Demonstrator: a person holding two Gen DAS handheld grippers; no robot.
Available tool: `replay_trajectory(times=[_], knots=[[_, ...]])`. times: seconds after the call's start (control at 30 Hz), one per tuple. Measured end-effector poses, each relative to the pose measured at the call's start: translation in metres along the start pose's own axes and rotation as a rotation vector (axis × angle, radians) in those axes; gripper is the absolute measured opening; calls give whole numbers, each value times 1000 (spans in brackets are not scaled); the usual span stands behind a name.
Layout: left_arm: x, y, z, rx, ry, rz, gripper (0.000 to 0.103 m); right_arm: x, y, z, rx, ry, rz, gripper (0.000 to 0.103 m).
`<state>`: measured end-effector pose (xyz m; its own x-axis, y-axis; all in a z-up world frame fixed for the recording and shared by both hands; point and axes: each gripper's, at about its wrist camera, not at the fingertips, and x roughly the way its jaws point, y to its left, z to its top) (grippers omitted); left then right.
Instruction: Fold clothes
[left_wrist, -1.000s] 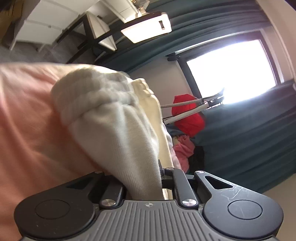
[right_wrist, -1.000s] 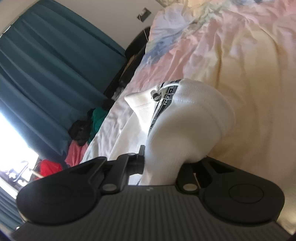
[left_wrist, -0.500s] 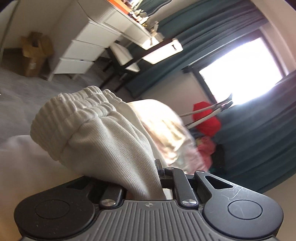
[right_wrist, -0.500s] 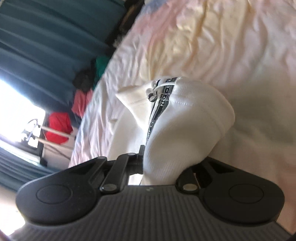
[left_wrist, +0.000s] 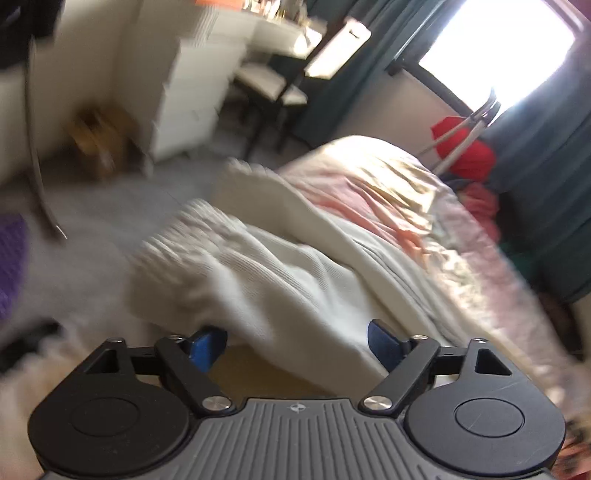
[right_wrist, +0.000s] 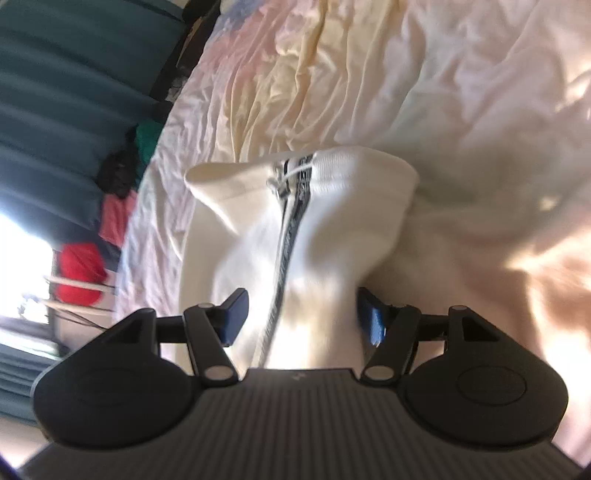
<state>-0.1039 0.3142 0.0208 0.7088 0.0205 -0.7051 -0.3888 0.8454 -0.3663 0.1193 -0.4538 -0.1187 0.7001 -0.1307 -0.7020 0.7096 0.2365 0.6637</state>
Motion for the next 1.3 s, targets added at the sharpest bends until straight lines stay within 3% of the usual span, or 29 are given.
replay_trajectory(times=[0.13,0.2,0.33,0.57,0.63,0.73,0.9,1.03,1.1,1.2,1.3], knots=[[-40,-31,1,147,-139,58,87,-17,17,-26,-145,-33,-48,66],[-50,-58,5,227,-192,53,87,-24,23,-35,-194,-50,-67,66],[-24,-142,11,413,-220,-77,92,-22,26,-37,-204,-55,-70,66],[102,-325,-15,750,-35,-445,89,-10,15,-28,-130,-81,-118,66],[137,-381,-32,822,4,-508,88,-8,12,-25,-112,-91,-117,66],[184,-459,-69,933,83,-598,79,-5,10,-22,-97,-110,-111,66],[281,-576,-123,1147,155,-686,75,7,8,-14,-95,-173,-108,66],[338,-646,-159,1236,191,-745,69,19,5,-4,-64,-198,-112,66],[353,-668,-177,1281,206,-746,67,23,3,0,-50,-212,-106,66],[374,-691,-201,1329,231,-738,53,30,0,4,-39,-223,-104,66],[382,-692,-209,1302,228,-792,34,34,-2,8,-17,-218,-96,66]])
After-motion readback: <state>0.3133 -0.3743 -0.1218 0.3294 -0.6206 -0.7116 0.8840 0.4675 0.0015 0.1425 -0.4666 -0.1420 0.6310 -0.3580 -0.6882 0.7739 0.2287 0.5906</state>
